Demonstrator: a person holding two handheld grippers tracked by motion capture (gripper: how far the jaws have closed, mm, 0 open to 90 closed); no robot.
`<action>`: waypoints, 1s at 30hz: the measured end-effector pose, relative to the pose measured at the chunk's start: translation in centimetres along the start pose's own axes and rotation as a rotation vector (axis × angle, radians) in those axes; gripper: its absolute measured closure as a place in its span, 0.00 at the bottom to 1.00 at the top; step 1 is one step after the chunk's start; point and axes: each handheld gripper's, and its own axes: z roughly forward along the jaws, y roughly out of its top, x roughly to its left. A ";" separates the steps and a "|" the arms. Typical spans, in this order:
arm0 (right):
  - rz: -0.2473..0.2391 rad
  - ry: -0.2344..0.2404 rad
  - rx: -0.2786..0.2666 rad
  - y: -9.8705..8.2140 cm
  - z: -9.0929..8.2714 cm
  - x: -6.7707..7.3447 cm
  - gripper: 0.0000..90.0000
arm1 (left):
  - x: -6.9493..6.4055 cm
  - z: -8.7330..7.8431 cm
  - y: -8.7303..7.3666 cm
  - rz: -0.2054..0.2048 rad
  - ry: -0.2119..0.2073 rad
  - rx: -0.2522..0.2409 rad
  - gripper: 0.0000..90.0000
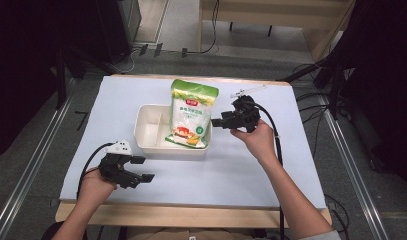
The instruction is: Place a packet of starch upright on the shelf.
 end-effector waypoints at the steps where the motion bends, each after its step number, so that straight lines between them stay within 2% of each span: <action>1: -0.003 0.000 -0.004 -0.6 -0.4 0.0 0.47 | 0.0 0.0 0.0 -0.003 -0.003 -0.009 0.26; 13: -0.030 0.009 -0.028 -4.6 -2.9 -0.2 0.43 | 0.0 0.0 0.0 -0.006 0.004 -0.012 0.26; 17: -0.024 0.019 -0.024 -5.9 -3.4 -0.2 0.42 | 0.0 -0.1 0.0 -0.003 0.012 -0.007 0.26; 20: -0.033 0.010 -0.021 -6.5 -3.6 -0.2 0.42 | 0.0 -0.1 0.0 -0.005 0.007 -0.013 0.26; 21: -0.031 -0.006 -0.023 -7.2 -3.8 -0.1 0.42 | 0.0 -0.1 0.0 -0.004 0.011 -0.009 0.26; 30: -0.013 0.002 -0.025 -9.7 -3.8 -0.5 0.39 | 0.2 -0.2 -0.1 -0.014 0.006 -0.013 0.26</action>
